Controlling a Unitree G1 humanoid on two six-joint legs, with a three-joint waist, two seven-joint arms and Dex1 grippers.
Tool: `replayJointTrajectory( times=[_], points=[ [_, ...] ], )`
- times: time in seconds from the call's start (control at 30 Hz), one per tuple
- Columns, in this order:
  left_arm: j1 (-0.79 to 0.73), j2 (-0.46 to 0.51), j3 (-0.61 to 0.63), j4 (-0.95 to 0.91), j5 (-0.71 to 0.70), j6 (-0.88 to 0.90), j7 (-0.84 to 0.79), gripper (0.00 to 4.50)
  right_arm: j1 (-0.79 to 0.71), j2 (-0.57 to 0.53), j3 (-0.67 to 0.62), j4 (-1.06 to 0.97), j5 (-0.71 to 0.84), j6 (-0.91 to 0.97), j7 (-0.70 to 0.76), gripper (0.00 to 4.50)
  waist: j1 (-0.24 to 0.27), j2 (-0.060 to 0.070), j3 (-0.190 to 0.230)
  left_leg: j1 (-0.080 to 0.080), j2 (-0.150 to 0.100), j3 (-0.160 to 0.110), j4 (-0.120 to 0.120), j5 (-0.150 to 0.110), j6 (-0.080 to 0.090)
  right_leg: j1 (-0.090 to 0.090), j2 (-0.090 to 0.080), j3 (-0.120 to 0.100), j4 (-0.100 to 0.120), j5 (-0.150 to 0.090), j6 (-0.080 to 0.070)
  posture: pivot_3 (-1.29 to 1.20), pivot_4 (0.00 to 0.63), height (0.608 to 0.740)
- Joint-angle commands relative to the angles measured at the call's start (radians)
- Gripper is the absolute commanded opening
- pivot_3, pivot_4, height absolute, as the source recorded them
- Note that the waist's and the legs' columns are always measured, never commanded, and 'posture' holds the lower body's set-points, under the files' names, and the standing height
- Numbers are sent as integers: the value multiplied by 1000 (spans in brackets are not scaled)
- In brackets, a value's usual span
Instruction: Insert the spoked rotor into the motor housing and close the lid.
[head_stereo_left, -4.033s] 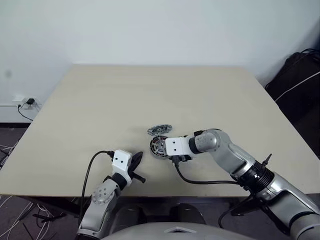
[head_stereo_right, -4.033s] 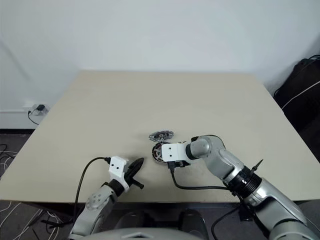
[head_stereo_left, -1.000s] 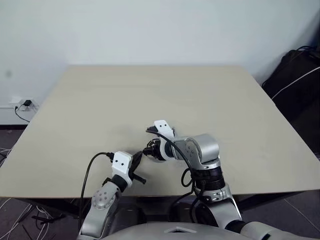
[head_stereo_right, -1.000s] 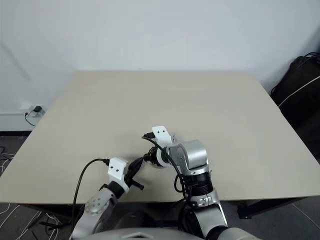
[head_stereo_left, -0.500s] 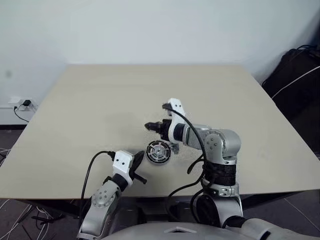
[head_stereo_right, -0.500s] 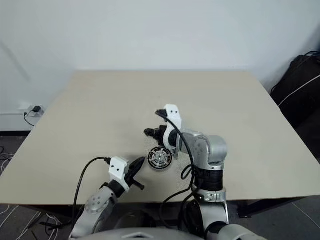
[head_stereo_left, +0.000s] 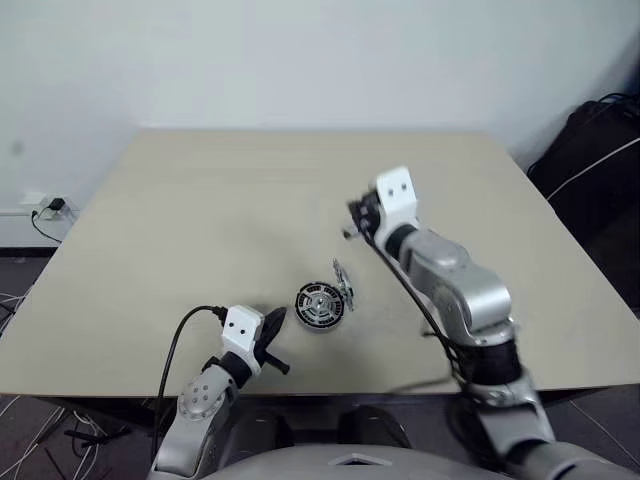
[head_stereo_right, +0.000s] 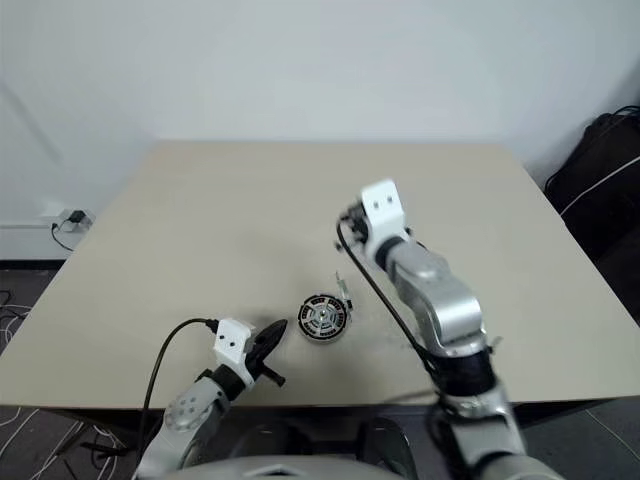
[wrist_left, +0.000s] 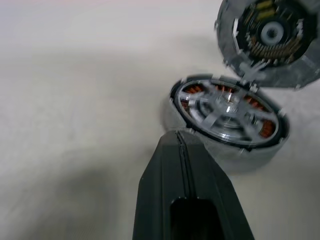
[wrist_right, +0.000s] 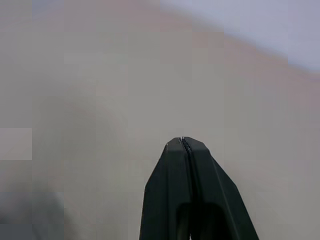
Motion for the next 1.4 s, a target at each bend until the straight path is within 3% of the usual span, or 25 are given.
replayJointTrajectory(
  times=[0.03,0.2,0.67,1.2,1.4],
  points=[
    [-15,-1,3,-10,-4,-21,-7,0,40,-130,93,-51,-109,-90,84,25,-6,0,1,0,1,1,0,0,0,1,0,0,0,0,0,0,0,740],
    [-30,4,7,51,-9,-52,-26,0,101,-179,81,-114,-60,-55,190,25,-2,-1,2,4,4,-1,0,-2,3,2,2,-3,1,-1,-1,0,0,740],
    [-43,-1,5,135,1,-106,-39,0,146,-24,1,-161,134,-107,328,25,15,-2,3,2,3,-3,3,-4,7,3,0,-4,-2,0,1,0,0,740],
    [-43,4,37,151,-3,-140,-40,0,99,117,138,104,80,-148,340,25,15,-2,2,2,3,-3,3,-2,3,3,0,-4,-1,0,0,0,0,740],
    [-38,-3,32,102,2,-108,-22,0,113,107,182,150,49,-154,372,25,14,-3,0,3,3,-3,3,-2,3,3,0,-4,0,0,0,0,0,740]
  ],
)
